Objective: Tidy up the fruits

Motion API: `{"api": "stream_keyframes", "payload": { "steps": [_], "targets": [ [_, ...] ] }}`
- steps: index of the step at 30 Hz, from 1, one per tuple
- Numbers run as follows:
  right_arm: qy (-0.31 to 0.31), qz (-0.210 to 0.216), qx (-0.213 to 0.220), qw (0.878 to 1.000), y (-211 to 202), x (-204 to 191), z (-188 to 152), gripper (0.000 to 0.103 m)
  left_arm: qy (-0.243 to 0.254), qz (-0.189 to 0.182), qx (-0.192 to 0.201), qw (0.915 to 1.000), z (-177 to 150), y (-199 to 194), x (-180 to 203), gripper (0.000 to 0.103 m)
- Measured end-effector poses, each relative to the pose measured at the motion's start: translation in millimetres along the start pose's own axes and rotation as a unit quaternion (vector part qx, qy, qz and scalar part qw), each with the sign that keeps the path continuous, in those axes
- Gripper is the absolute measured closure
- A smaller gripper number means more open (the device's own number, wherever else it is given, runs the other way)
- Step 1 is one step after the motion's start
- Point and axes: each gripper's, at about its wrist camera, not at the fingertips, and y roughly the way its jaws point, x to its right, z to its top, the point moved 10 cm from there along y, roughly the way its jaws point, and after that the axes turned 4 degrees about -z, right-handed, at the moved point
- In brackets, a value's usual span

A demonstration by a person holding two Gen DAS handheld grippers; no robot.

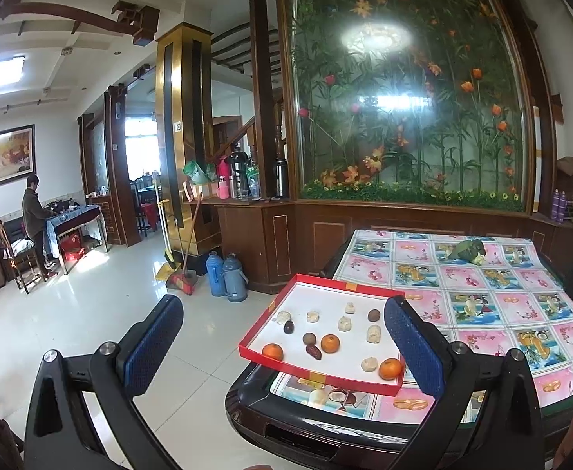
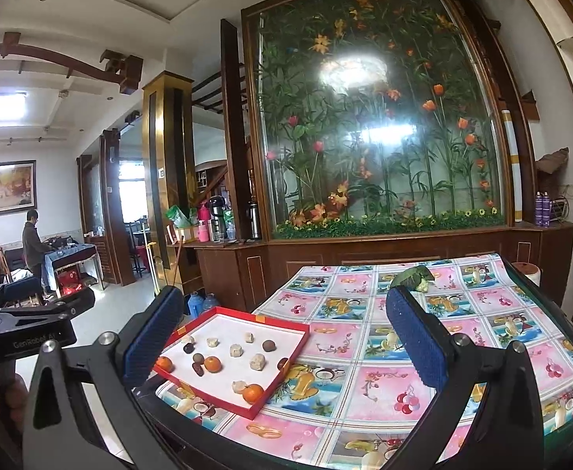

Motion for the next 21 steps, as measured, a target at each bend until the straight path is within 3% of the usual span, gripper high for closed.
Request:
{"api": "stream_keyframes", "payload": {
  "steps": [21],
  "targets": [
    [-0.024,0.0,-0.032,0.999,14,-17,-20,0.0,0.003,0.003,0.001,1.0,-1,-1,-2,0.0]
  ]
}}
